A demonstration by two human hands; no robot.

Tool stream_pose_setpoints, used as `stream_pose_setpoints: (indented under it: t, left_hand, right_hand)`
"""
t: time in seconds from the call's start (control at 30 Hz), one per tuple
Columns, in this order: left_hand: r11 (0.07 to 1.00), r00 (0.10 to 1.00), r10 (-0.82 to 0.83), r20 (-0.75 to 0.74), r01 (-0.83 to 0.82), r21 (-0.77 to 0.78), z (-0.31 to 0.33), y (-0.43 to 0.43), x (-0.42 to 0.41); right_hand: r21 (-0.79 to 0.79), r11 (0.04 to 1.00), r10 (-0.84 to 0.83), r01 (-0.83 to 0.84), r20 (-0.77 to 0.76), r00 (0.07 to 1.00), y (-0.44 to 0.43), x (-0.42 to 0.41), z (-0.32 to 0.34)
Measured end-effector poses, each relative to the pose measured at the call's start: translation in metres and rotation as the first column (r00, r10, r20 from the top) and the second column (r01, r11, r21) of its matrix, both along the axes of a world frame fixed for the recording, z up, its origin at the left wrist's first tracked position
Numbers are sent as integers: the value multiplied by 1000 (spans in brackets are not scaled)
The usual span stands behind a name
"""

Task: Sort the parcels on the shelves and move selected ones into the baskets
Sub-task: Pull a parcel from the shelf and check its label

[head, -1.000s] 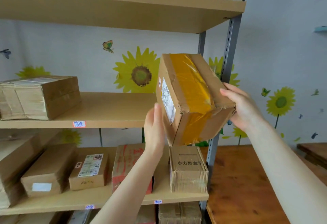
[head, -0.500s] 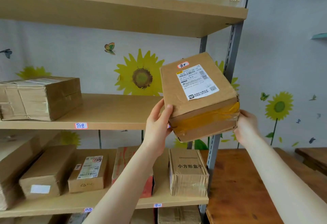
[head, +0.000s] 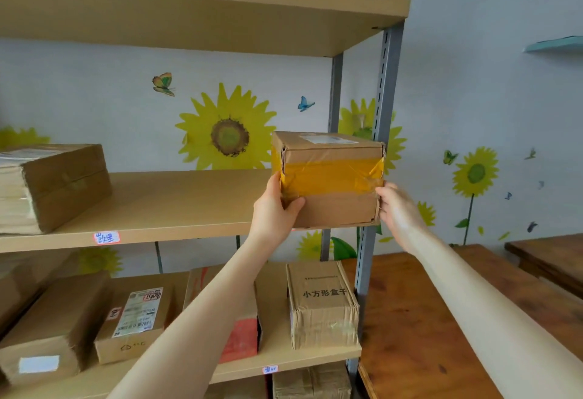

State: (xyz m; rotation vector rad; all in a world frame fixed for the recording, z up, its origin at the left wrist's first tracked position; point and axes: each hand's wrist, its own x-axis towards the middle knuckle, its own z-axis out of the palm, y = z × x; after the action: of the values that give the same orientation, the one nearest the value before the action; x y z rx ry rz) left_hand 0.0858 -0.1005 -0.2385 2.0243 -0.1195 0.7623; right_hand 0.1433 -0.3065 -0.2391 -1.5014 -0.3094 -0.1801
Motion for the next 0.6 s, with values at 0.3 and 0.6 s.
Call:
stream_pose_setpoints:
  t: [0.3, 0.6]
  left_hand:
    - [996, 995, 82, -54, -84, -27, 1, -23, 52]
    - [983, 994, 107, 26, -101, -154, -12, -31, 33]
  right_hand:
    - [-176, 967, -173, 183, 73, 982, -2, 41, 2]
    - [17, 955, -297, 296, 31, 955, -8, 43, -15]
